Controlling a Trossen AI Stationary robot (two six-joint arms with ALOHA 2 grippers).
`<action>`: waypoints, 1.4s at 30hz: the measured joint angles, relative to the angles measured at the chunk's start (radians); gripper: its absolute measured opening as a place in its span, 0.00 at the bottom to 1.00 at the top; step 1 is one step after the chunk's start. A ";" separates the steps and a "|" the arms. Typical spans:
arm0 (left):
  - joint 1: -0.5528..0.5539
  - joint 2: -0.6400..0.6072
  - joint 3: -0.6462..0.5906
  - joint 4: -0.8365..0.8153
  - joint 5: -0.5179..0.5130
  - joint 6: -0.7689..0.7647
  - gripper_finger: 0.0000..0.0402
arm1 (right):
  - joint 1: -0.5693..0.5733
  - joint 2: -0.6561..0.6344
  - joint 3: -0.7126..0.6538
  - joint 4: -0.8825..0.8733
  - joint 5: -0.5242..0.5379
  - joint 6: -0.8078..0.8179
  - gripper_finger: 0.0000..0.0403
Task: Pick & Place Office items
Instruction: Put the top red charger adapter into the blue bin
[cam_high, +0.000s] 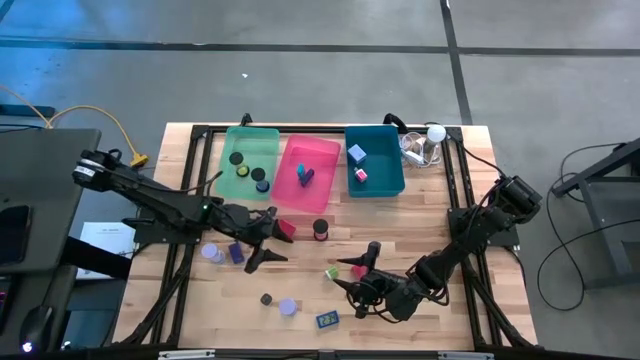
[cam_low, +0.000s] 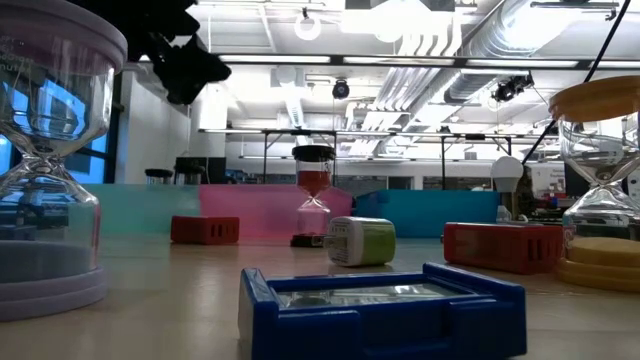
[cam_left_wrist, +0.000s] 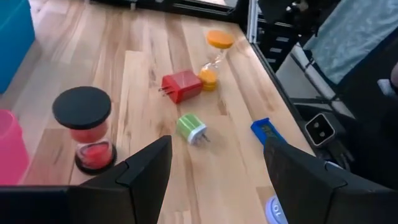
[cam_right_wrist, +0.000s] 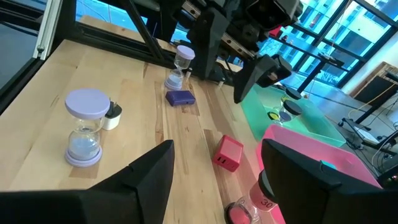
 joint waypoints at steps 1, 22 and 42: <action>0.000 0.000 0.000 0.002 -0.001 0.009 0.62 | 0.000 0.000 0.000 0.000 0.000 0.000 0.57; -0.005 0.000 0.000 0.009 -0.032 -0.124 0.91 | 0.000 0.000 0.000 0.000 0.000 0.001 0.57; -0.005 0.005 -0.002 -0.175 -0.058 0.356 0.91 | 0.000 0.000 0.000 0.000 -0.002 0.002 0.57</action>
